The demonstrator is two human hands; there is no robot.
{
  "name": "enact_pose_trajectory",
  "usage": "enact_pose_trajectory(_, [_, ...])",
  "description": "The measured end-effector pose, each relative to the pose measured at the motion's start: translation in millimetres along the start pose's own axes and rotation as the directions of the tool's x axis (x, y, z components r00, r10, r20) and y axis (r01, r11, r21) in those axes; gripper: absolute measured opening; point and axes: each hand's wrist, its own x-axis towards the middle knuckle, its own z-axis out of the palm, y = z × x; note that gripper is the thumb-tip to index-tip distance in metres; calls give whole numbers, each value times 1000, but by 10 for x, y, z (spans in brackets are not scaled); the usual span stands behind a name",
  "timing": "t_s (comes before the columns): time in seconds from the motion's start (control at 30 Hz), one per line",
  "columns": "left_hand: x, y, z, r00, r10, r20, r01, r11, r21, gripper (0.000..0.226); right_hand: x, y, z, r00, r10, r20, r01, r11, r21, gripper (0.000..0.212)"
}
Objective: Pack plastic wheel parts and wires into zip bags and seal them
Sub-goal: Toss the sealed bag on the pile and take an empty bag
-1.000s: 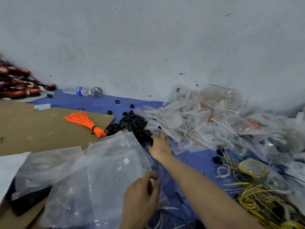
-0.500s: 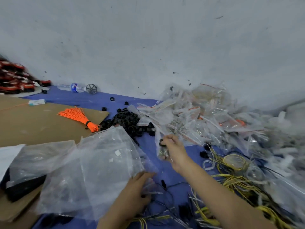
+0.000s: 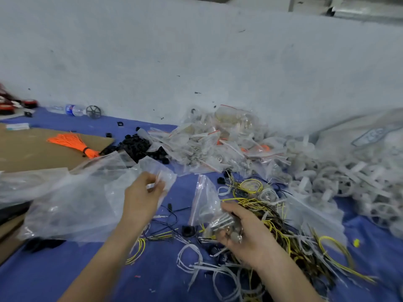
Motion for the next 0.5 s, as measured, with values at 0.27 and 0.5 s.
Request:
enact_pose_trajectory(0.27, [-697,716,393,826,-138,547,349,887,-303,32,-261,201,-112,964,-267,-4,247,897,-366,8])
enact_pose_trajectory(0.5, [-706,660,420,754,-66,653,182,977,-112,14,-337,152,-380,912,-410,-29,342,795,-501,19])
